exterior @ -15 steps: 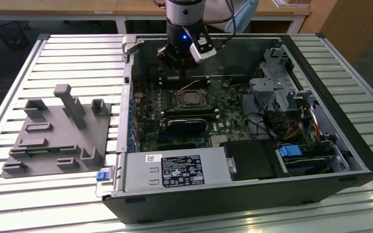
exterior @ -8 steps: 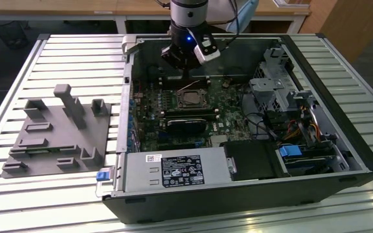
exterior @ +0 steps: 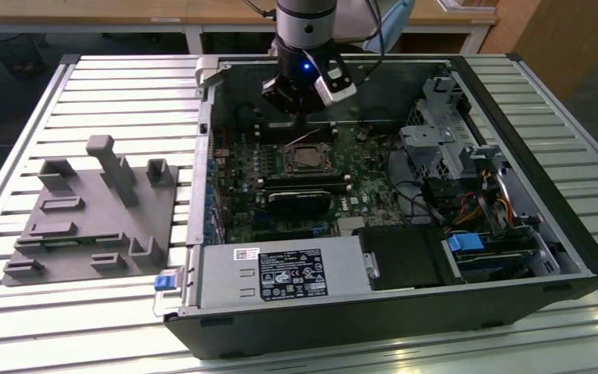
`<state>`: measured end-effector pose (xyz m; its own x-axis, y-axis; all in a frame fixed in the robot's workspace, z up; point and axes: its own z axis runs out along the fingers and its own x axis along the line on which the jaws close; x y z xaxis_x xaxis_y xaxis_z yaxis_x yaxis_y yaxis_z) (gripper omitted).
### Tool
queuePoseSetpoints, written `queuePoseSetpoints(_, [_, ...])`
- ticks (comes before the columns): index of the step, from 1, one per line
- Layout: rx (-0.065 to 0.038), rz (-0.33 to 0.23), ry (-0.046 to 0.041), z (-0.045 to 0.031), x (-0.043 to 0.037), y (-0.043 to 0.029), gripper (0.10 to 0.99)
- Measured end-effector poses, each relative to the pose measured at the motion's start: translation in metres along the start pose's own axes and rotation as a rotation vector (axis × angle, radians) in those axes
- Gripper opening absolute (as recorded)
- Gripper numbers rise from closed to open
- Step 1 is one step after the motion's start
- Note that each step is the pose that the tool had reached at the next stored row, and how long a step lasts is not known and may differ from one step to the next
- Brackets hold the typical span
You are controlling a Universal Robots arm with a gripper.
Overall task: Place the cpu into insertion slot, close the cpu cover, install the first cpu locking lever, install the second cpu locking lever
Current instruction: 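Install the first cpu locking lever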
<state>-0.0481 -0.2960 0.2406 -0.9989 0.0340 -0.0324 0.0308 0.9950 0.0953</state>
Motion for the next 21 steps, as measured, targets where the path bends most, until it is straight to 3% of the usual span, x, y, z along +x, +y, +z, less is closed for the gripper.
queuePoseSetpoints(7, [0.000, -0.011, 0.0011, 0.0106, -0.0049, 0.0001, 0.110])
queuePoseSetpoints(21, [-0.001, -0.028, 0.0029, 0.0185, -0.0124, 0.0049, 0.110])
